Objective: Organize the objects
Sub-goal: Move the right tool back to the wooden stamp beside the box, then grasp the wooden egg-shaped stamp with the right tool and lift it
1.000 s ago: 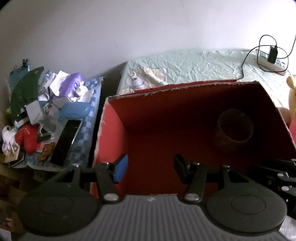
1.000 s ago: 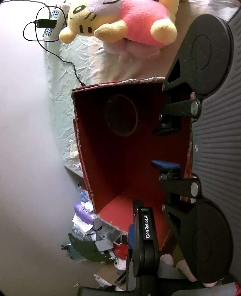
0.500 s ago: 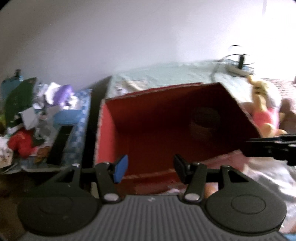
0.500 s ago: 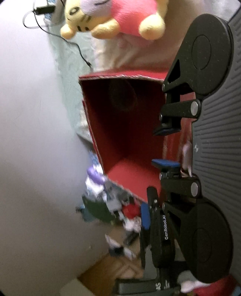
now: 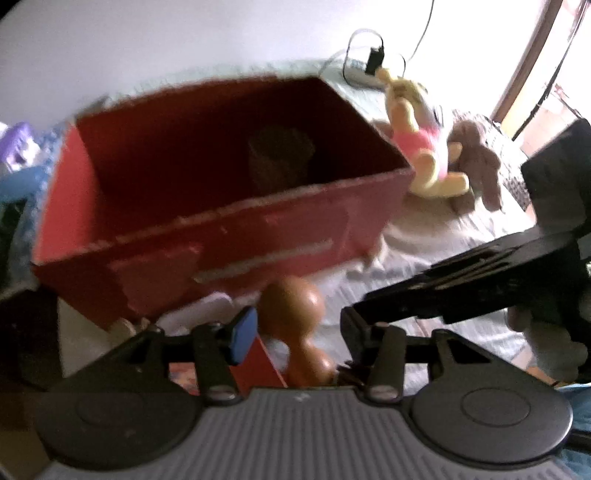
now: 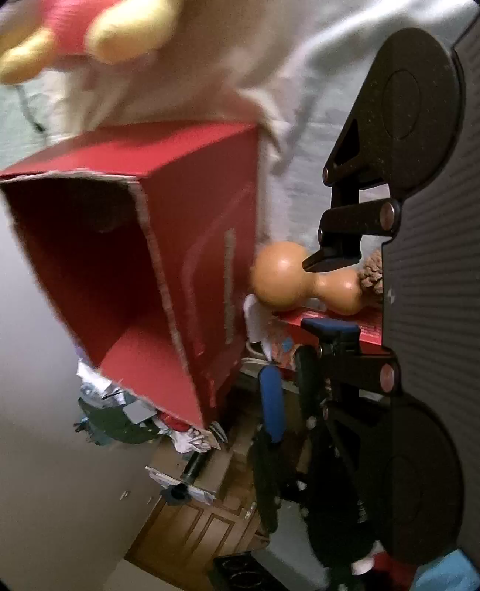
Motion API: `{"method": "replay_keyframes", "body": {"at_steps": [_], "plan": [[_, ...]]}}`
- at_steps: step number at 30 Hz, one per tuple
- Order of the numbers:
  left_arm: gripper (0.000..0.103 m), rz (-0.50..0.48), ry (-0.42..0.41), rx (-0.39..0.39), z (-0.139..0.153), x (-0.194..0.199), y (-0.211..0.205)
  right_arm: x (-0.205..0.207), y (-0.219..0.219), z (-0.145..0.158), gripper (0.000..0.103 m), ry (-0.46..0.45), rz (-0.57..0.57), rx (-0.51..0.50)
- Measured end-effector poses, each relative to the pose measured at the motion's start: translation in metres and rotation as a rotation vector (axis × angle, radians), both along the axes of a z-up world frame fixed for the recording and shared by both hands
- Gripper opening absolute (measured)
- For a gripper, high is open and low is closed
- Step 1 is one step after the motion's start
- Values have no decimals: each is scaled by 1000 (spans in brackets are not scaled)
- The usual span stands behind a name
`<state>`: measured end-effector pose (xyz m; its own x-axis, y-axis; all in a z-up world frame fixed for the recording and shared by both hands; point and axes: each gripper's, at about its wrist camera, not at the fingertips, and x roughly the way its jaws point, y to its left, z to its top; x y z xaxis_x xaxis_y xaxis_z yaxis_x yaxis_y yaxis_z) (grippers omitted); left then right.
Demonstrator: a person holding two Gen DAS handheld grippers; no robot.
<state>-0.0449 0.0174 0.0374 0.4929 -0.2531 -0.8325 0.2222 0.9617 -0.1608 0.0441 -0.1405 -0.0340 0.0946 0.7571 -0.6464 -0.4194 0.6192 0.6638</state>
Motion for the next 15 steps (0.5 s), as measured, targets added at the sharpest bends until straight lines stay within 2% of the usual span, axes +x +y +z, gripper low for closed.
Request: {"method": "replay_keyframes", "body": {"at_steps": [4, 10, 15], "plan": [[49, 0, 60, -3, -17, 7, -4, 5, 2, -14, 32, 48, -21, -24], [49, -13, 102, -4, -30, 9, -4, 10, -2, -26, 33, 146, -50, 19], [49, -47, 86, 4, -34, 13, -15, 14, 3, -31, 34, 182, -32, 41]]}}
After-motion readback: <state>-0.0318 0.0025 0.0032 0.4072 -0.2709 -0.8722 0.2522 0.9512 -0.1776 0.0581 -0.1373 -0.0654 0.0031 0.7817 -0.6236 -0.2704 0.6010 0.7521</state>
